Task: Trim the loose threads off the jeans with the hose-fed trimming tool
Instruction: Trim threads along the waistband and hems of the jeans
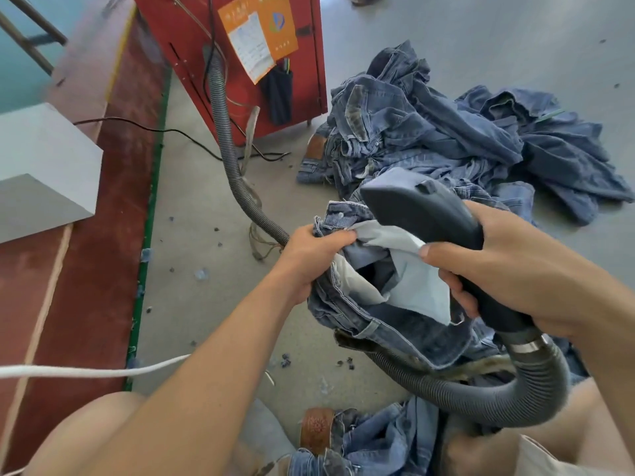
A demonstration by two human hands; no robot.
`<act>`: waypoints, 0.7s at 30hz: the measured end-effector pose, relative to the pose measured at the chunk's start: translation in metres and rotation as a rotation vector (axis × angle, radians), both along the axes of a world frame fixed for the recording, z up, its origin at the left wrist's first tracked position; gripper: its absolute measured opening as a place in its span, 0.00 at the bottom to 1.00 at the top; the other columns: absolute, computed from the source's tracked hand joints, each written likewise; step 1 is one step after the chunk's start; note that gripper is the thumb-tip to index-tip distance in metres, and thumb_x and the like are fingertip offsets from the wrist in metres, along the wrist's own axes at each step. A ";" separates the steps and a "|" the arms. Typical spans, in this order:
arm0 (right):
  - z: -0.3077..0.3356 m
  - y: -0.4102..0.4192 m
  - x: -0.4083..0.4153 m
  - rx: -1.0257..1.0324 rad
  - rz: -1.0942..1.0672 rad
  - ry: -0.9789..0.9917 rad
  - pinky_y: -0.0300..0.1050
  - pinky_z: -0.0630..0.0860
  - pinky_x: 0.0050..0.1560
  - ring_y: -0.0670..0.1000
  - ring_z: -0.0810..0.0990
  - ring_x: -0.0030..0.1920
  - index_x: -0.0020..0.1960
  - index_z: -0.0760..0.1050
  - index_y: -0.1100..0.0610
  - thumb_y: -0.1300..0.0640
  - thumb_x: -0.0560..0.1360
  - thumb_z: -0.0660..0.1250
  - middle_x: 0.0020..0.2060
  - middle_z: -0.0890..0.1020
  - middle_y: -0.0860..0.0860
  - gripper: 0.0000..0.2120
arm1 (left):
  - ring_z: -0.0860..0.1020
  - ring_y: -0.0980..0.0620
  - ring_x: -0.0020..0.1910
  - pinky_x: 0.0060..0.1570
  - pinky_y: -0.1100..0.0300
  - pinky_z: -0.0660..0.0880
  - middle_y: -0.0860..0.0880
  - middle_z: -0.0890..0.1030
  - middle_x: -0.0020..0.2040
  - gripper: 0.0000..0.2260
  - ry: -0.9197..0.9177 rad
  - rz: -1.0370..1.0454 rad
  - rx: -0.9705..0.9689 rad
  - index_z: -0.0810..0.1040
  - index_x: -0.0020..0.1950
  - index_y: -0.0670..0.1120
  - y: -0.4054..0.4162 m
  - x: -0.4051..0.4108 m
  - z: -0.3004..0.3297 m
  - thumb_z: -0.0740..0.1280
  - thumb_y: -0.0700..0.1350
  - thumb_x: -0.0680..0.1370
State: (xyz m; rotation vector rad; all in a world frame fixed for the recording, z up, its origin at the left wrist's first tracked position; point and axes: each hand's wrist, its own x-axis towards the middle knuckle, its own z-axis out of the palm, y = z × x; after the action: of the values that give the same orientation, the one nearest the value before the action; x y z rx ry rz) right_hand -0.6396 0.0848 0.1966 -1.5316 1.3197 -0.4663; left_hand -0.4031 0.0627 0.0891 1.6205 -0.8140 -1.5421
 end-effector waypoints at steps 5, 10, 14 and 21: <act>0.005 -0.010 -0.009 -0.028 -0.215 -0.068 0.45 0.72 0.22 0.57 0.72 0.23 0.48 0.69 0.61 0.59 0.78 0.70 0.27 0.77 0.57 0.10 | 0.87 0.44 0.48 0.57 0.43 0.82 0.45 0.88 0.46 0.05 -0.067 0.009 0.001 0.87 0.45 0.46 -0.001 0.003 -0.001 0.76 0.47 0.73; -0.004 -0.015 -0.016 0.069 -0.094 0.131 0.43 0.71 0.21 0.55 0.73 0.22 0.48 0.70 0.61 0.61 0.78 0.69 0.24 0.77 0.55 0.08 | 0.87 0.43 0.48 0.58 0.41 0.81 0.45 0.88 0.45 0.09 -0.110 -0.021 -0.070 0.87 0.47 0.45 0.001 0.002 0.003 0.77 0.49 0.70; -0.007 -0.011 0.003 0.051 0.131 0.205 0.45 0.74 0.24 0.56 0.76 0.23 0.47 0.71 0.56 0.58 0.77 0.69 0.25 0.79 0.55 0.07 | 0.84 0.50 0.40 0.46 0.50 0.81 0.50 0.86 0.39 0.06 -0.296 -0.295 -0.185 0.83 0.42 0.48 0.004 -0.004 0.002 0.75 0.50 0.74; -0.001 -0.020 -0.016 0.073 0.007 -0.003 0.44 0.73 0.23 0.57 0.74 0.24 0.44 0.72 0.54 0.60 0.77 0.70 0.28 0.79 0.58 0.07 | 0.79 0.53 0.37 0.42 0.52 0.76 0.46 0.85 0.39 0.05 -0.417 -0.356 -0.274 0.83 0.44 0.45 0.006 0.004 0.003 0.73 0.45 0.78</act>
State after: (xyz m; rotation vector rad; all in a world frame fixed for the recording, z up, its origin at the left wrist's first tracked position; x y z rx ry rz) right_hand -0.6554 0.0652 0.1954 -1.4748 1.3142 -0.4116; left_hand -0.3993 0.0688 0.0922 1.6730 -1.5388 -1.2564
